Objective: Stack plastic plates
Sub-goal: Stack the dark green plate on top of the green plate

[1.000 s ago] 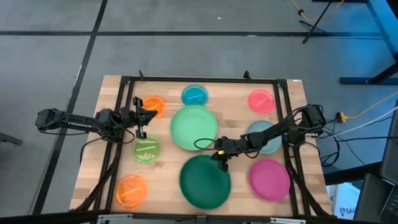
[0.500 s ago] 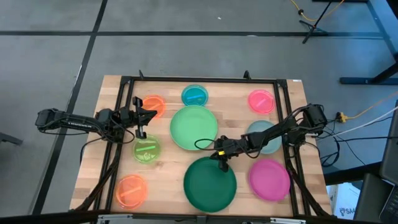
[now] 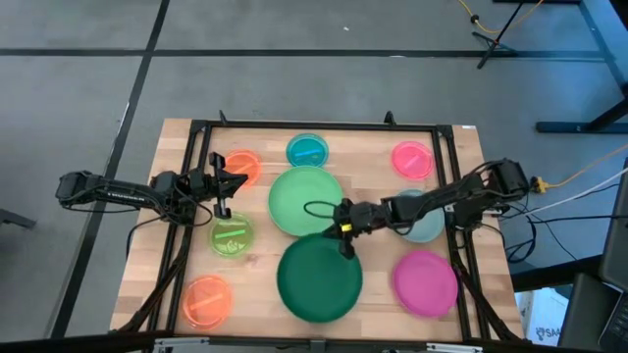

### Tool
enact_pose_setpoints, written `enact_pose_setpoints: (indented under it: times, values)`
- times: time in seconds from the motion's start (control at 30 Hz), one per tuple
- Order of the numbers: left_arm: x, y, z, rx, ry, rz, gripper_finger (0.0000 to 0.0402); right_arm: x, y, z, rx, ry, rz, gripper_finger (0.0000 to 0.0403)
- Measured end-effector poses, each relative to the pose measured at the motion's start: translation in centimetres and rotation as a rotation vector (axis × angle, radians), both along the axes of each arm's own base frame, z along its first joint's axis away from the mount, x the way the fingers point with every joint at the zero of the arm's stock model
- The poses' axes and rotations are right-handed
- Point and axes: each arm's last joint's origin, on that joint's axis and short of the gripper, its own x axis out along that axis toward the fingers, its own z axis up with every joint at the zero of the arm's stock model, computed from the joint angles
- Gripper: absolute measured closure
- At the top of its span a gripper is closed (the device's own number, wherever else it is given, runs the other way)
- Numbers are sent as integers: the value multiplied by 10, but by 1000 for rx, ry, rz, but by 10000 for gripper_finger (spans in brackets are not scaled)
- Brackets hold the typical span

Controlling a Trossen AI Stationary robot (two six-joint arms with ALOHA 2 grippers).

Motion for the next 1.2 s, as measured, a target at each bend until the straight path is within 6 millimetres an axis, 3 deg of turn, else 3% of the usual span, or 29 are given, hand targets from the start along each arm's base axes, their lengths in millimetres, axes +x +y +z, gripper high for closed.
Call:
enact_pose_setpoints:
  times: [0.33, 0.63, 0.93, 1.2]
  values:
    - [0, 0, 0, 5, -2, -10, 388, 12, -61, 27, -10, -82, -111, 402]
    - [0, 0, 0, 4, -1, -7, 388, 6, -118, 29, -35, -88, -284, 402]
    - [0, 0, 0, 4, -3, -7, 388, 6, -154, 11, -91, -50, -434, 402]
    - [0, 0, 0, -17, -10, -16, 388, 10, -159, -11, -84, 17, -441, 402]
